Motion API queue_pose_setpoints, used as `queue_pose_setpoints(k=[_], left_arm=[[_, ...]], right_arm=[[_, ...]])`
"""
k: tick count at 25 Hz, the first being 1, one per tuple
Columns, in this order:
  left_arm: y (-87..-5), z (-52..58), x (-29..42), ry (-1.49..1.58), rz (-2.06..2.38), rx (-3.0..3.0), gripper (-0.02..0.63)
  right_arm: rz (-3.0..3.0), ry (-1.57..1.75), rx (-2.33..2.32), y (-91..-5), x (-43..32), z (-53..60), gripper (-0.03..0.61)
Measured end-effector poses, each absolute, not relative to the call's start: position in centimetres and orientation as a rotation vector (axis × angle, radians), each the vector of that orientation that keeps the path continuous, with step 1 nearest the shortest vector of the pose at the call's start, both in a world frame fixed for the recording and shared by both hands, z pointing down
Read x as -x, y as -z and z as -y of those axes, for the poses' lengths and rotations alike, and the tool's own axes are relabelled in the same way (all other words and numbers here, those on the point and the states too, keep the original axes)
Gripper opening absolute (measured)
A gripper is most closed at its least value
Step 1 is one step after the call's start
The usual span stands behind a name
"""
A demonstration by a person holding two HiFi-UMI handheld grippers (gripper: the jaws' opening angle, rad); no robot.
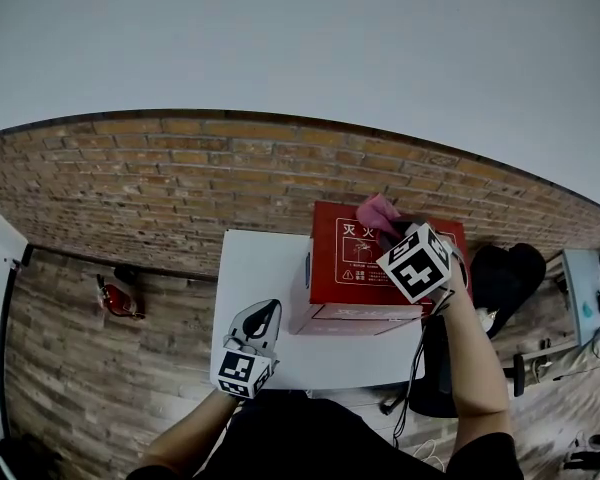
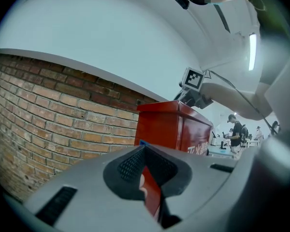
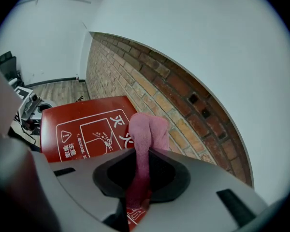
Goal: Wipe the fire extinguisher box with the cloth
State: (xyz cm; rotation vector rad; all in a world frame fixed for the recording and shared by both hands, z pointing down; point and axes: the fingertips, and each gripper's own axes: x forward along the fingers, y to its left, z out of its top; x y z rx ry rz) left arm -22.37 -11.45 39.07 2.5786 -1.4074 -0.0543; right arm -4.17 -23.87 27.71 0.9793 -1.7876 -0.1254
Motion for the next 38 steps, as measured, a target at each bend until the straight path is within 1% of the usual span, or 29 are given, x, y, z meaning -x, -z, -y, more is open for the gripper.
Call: queue_pose_setpoints(k=[10, 22, 38], left_arm=[[-39.4, 11.0, 24.6, 0.056, 1.483, -2.528, 0.020], [-39.8, 10.4, 26.8, 0.059, 1.555, -2.474, 0.020], [-39.9, 9.9, 27.6, 0.052, 1.566, -2.457, 0.020]], right_arm=[[1.854, 0.194, -0.873, -27.7, 9.1, 24.0, 0.072], [1.894, 0.233, -0.792, -27.7, 13.2, 24.0, 0.072], [1.906, 0.300, -0.709, -27.8, 16.3, 21.9, 0.072]])
